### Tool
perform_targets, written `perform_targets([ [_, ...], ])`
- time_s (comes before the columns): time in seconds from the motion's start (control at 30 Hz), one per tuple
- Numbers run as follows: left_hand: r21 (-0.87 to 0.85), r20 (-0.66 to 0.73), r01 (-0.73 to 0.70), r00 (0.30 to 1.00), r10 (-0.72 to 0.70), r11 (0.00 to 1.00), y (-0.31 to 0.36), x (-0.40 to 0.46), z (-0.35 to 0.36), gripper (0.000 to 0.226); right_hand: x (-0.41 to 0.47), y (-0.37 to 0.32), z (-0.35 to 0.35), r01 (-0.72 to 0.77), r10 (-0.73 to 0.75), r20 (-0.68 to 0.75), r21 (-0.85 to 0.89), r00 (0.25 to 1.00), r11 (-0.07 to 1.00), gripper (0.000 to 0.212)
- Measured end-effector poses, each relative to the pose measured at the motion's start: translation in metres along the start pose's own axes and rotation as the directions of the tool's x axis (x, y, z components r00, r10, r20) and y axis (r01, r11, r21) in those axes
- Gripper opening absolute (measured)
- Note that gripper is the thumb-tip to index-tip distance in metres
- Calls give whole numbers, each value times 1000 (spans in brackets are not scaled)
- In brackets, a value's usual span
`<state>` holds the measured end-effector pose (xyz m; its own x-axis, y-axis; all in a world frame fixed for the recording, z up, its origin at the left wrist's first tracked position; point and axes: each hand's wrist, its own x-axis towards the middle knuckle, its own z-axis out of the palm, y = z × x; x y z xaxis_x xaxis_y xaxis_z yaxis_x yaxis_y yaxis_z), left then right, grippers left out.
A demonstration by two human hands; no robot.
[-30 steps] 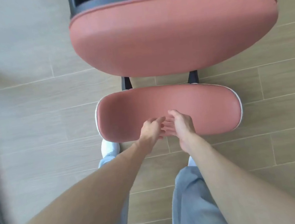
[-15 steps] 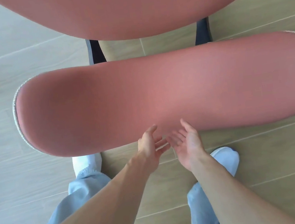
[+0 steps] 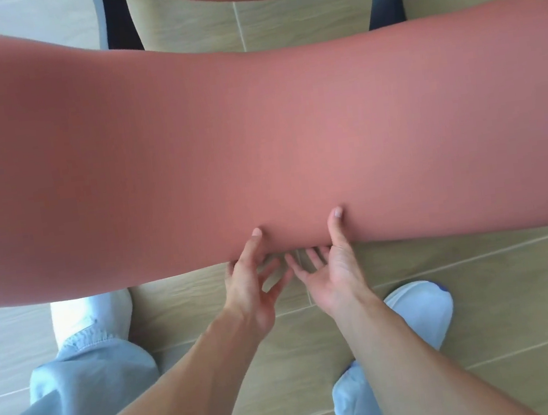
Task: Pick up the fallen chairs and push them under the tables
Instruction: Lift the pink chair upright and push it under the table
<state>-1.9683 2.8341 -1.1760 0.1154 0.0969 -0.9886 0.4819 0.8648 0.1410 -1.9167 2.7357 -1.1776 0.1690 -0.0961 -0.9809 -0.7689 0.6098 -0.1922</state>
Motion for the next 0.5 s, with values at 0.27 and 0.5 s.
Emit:
perform_targets([
  [0.27, -112, -2, -77, 997, 78, 991, 7, 11, -6, 88, 16, -2, -2, 13, -13, 8, 8, 1000, 1000, 89],
  [0.5, -153, -14, -111, 994, 110, 982, 17, -12, -11, 79, -11, -7, -2, 27, -31, 88, 44, 996, 999, 77],
])
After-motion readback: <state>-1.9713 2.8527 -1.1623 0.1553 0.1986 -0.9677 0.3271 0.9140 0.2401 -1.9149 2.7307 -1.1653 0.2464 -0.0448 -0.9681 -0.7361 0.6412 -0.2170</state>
